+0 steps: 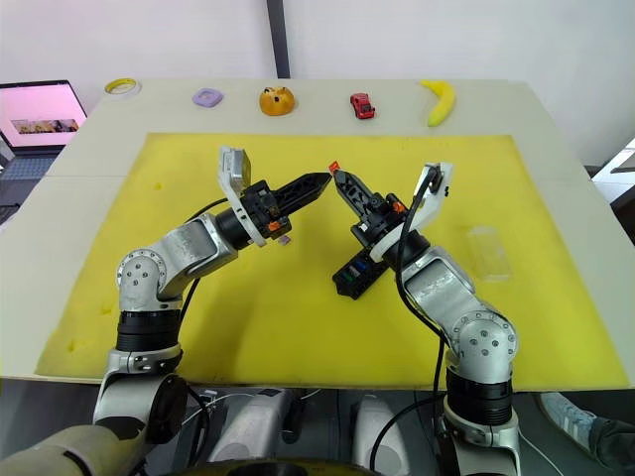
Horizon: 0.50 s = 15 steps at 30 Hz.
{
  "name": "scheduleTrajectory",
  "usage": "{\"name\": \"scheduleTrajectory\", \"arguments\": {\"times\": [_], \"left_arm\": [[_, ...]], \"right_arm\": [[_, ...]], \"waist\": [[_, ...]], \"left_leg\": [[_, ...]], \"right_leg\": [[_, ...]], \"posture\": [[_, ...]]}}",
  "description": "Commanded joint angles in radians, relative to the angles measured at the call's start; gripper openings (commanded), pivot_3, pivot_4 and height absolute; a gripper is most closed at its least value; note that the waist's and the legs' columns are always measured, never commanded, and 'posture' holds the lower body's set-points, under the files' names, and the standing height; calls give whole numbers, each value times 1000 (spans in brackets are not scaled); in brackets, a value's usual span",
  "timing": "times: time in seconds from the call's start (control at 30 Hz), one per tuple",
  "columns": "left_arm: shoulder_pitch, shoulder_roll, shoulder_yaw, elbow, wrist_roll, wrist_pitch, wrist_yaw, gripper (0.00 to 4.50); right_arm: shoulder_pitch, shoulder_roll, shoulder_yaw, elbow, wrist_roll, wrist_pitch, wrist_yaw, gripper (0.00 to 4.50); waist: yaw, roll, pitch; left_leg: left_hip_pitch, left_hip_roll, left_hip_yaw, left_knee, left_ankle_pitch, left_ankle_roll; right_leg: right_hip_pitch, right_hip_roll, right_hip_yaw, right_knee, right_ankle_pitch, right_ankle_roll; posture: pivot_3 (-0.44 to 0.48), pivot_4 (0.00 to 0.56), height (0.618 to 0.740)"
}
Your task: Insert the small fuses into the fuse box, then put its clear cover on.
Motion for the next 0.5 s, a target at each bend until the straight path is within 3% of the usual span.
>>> {"name": "scheduleTrajectory", "arguments": {"times": [0.03,0.47,0.5], "left_arm": [[-7,0,-9,-27,-19,-2,-1,0],[0,13,-12,-17,1,11,-16,0],[2,19,-7,-16,-5,12,-18,272]], "right_arm": [[-17,0,1,-36,20,-14,12,40],[-17,7,-3,-39,30,-23,5,40],[-18,7,-4,-39,32,-23,5,7]], "waist": [[0,0,0],[0,0,0],[0,0,0]], "left_leg": [[0,0,0,0,0,0],[0,0,0,0,0,0],[0,0,0,0,0,0]], "right_leg": [[0,0,0,0,0,0],[0,0,0,0,0,0],[0,0,0,0,0,0]], "posture": [[0,150,735],[0,150,735],[0,150,735]]}}
